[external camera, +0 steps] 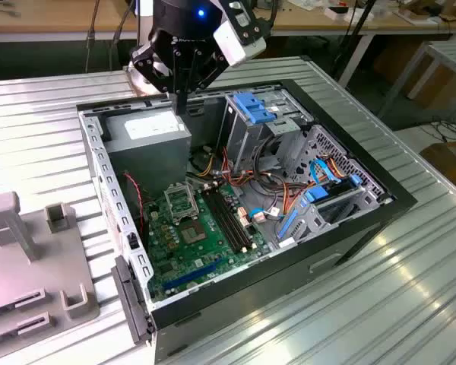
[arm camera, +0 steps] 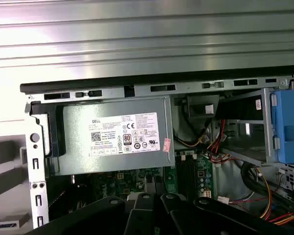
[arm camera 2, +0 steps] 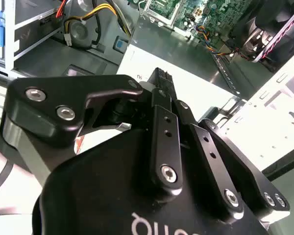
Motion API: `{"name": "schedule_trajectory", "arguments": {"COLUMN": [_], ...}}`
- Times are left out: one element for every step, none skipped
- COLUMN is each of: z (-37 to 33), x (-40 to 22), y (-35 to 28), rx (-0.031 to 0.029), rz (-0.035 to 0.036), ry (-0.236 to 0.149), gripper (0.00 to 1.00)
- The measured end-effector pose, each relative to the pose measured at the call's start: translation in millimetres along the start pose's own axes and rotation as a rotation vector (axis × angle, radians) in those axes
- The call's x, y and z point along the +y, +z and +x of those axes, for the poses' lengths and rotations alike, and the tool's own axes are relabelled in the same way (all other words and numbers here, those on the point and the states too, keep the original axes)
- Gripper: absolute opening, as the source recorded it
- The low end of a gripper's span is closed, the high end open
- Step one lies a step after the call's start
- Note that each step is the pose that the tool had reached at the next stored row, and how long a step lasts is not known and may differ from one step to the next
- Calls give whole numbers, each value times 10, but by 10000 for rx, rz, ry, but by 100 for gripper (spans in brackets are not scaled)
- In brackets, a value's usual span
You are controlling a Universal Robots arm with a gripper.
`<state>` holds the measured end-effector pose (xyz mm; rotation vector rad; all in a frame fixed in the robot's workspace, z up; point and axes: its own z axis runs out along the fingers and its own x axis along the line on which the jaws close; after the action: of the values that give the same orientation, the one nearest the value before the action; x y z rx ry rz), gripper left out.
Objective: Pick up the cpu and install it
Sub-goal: 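Reach for the cpu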
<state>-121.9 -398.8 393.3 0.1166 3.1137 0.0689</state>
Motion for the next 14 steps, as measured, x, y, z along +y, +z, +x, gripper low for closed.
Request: {"name": "schedule_trajectory", "arguments": {"z": [0, 0, 0, 0, 0, 4, 7, 9, 11, 13, 19, 23, 31, 35], "x": [0, 0, 0, 0, 0, 0, 0, -1, -1, -1, -2, -2, -2, -2], "y": [0, 0, 0, 0, 0, 0, -1, 0, 0, -1, -1, -1, -1, -1], "rx": [0, 0, 0, 0, 0, 0, 0, 0, 0, 0, 0, 0, 0, 0], "rz": [0, 0, 0, 0, 0, 0, 1, 0, 0, 1, 0, 0, 1, 0], "ry": [-1, 0, 0, 0, -1, 1, -1, -1, 0, 0, 2, 1, 0, 0], "gripper": [11, 11, 11, 11, 11, 11, 11, 11, 11, 11, 11, 11, 11, 11]}}
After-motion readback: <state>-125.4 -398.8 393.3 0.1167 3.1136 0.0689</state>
